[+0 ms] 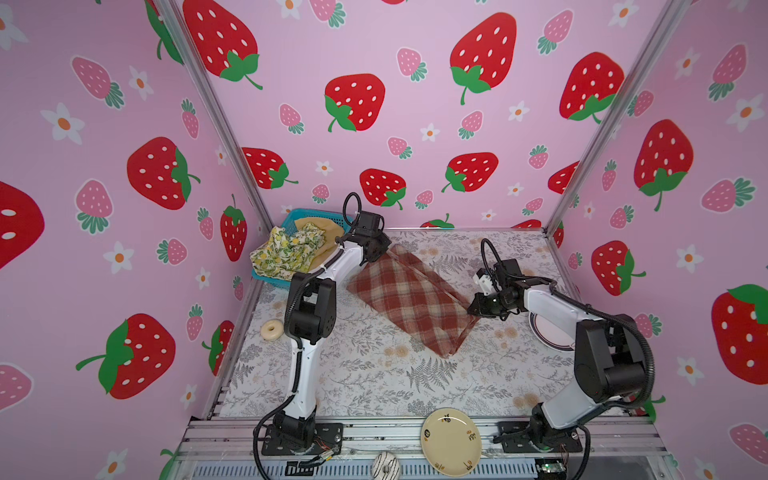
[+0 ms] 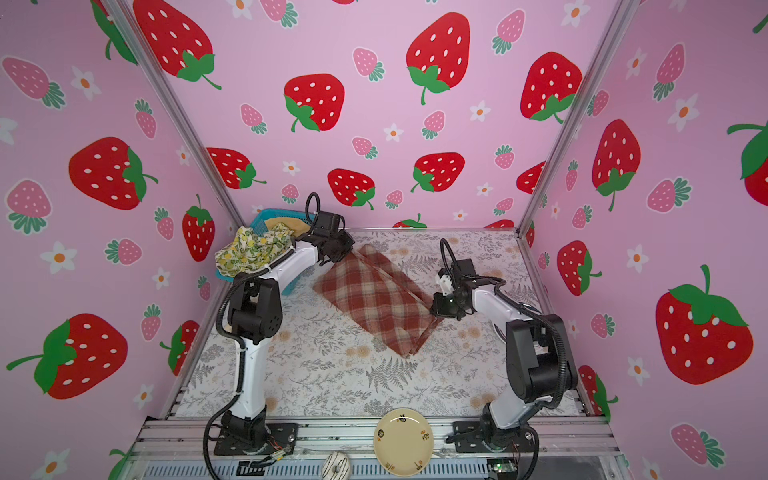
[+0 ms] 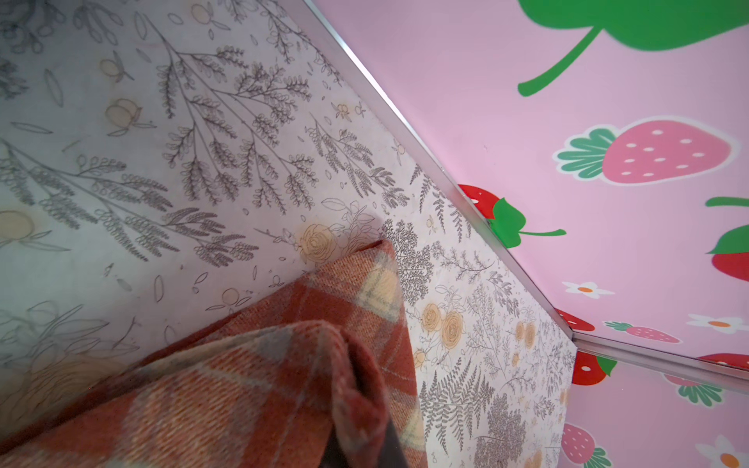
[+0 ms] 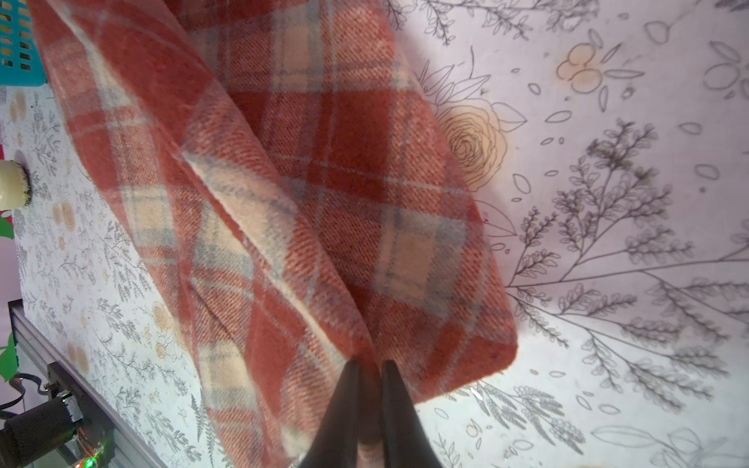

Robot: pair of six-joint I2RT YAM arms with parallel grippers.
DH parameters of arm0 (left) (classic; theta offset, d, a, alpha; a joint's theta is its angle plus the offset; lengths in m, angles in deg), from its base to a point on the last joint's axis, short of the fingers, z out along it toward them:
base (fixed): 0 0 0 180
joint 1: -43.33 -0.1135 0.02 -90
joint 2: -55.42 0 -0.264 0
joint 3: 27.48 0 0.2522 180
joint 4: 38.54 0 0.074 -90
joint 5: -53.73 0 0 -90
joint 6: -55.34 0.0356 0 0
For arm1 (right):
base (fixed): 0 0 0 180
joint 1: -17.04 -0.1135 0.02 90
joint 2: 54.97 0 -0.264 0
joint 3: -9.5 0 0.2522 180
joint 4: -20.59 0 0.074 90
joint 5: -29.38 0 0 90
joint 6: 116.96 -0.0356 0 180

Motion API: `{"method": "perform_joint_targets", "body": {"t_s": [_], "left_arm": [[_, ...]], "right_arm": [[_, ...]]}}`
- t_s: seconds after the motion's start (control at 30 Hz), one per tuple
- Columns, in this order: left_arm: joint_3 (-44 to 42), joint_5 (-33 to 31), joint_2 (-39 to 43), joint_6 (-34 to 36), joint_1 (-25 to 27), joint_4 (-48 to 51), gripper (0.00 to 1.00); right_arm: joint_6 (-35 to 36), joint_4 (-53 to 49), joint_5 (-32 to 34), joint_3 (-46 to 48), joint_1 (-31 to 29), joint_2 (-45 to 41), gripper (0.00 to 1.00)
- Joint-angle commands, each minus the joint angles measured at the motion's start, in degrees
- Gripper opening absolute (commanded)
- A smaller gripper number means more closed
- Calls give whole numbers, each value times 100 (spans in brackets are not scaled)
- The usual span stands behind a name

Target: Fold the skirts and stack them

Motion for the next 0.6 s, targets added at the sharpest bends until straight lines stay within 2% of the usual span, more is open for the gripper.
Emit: {"method": "perform_joint_targets", "body": {"t_s": [0.0,0.4,0.53,0.57], "left_arm": [[471,-111,-209,-108,-3,106,0],[1010,167,-895,-289,6,-6,0],[1138,250,-1025,-308,6,-49,5],[1135,252,-1031,-306,5,-92,9]], "right_arm": [[155,1,132,-175,95,76,15],[112,203,332,-261,177,447,15],[60,308,550,-215,178,498,15],[46,343,600,-202,178,499,15]]}}
